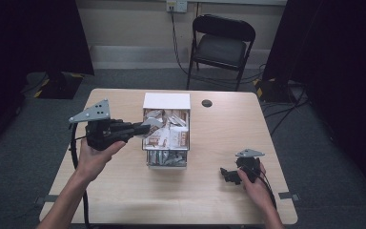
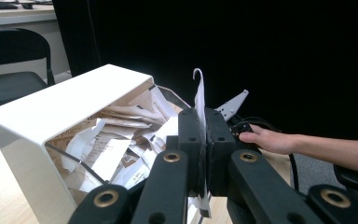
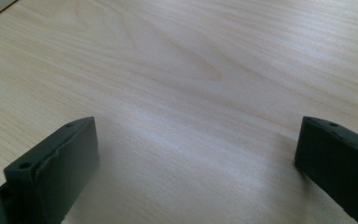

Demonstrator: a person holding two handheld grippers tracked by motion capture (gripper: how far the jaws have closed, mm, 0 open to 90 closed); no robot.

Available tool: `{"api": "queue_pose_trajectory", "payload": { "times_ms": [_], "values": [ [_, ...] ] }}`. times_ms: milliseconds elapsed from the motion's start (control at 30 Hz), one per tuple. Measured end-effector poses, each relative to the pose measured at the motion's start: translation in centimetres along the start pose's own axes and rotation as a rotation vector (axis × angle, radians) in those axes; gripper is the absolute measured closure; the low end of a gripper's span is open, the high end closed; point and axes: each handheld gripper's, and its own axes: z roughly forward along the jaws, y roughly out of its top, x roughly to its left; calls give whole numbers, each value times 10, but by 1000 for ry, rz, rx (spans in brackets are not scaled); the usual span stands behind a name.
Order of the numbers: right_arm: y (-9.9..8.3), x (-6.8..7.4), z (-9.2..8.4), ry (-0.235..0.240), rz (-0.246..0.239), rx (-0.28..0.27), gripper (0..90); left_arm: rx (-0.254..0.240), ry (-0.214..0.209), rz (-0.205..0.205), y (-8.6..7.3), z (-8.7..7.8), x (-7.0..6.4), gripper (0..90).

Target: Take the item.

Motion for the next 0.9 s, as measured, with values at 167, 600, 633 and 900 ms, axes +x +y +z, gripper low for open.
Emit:
{"api": "queue_pose_trajectory", "payload": {
  "times_ms": [167, 600, 633, 900],
  "values": [
    [0, 0, 0, -1, 0, 0, 0, -12, -7, 2, 2, -3, -2, 875],
    [0, 0, 0, 0, 0, 0, 0, -13, 47, 34, 9, -26, -2, 875],
    [0, 0, 0, -1, 0, 0, 0, -13, 52, 33, 8, -28, -2, 876],
    [0, 0, 0, -1, 1, 1, 0, -22, 73, 40, 5, -43, -2, 876]
  ]
}}
